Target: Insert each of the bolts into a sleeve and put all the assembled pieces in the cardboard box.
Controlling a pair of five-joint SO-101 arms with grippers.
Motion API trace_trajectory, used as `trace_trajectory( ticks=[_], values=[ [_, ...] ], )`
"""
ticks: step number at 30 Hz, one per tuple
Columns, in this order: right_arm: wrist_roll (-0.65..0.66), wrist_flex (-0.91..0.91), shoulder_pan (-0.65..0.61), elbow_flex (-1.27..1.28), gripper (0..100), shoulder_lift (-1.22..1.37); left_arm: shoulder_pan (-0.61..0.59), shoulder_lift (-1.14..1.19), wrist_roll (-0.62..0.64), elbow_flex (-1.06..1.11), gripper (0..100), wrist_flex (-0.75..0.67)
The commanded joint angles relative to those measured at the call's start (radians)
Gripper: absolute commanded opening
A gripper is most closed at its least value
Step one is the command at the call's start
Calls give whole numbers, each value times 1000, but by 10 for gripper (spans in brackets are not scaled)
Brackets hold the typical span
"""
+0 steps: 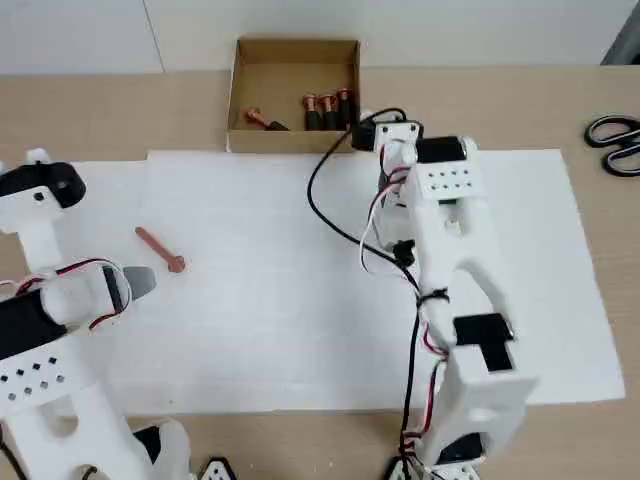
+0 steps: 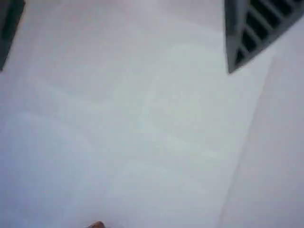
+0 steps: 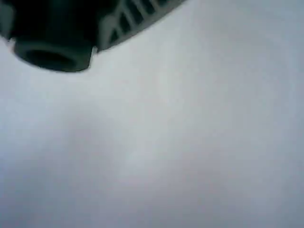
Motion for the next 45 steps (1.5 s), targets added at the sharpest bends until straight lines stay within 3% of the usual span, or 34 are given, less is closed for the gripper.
trace_trajectory(
  ticks=[1,6,10,25,42,45],
  values=[
    [9,27,5,-87,13,48,-2,-2,2,-2,280,17],
    [9,27,4,-89,105,110,2,-2,2,-2,280,17],
    [9,27,4,-89,121,137,2,-2,2,-2,280,17],
    [8,25,2,-43,122,153,-2,-2,2,-2,280,17],
    [3,-239,2,198,115,151,2,-2,2,-2,280,17],
    [11,-265,2,218,26,145,2,-2,2,-2,280,17]
  ],
)
